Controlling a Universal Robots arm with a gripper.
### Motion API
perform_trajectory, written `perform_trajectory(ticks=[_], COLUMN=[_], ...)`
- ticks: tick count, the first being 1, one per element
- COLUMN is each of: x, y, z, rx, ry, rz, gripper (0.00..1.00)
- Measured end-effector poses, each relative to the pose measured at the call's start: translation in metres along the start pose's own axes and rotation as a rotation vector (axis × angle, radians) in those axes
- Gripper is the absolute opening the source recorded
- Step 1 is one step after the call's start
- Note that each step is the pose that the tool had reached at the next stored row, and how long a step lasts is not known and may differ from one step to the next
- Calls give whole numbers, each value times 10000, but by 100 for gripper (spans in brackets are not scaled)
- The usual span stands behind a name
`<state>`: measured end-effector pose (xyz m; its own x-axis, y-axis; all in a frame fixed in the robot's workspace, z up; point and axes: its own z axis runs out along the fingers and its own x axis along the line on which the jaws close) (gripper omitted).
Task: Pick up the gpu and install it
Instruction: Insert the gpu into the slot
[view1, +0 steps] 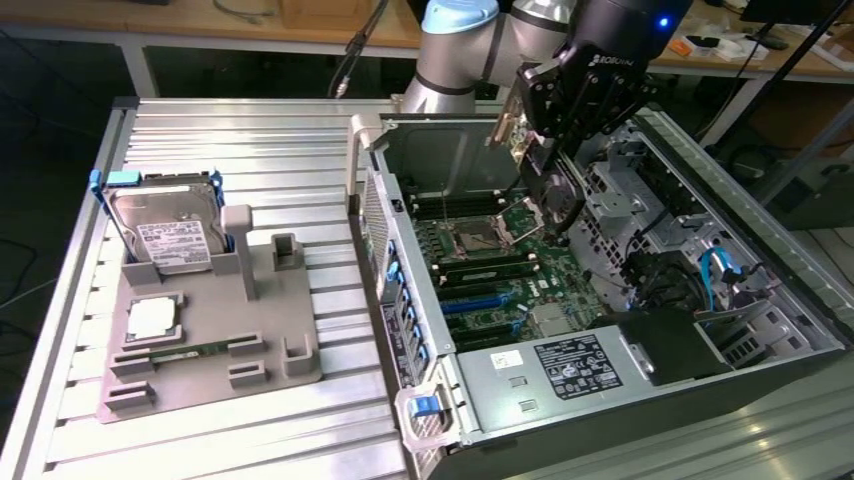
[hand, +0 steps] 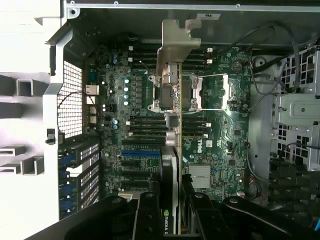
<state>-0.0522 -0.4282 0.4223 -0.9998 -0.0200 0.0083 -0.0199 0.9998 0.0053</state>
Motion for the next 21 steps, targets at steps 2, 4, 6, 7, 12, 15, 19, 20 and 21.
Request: perform_trajectory(ticks=[2,4,6,7,12,15,19,20,21], x=[-1,-1,-2,-2,-2,-3,-4,-4,-4], y=[0,0,0,0,0,0,-1,-1,-1], z=[2,6,12,15,36,55,83,90,106], rx=[0,2,3,6,27,49,90,99,128], ry=[0,-1,-3,-4,-7,-10,-15,-17,-21], rz=[84,326,625,762,1379,1724,2179,2286,2552], gripper=[27,27,27,27,27,27,27,27,27])
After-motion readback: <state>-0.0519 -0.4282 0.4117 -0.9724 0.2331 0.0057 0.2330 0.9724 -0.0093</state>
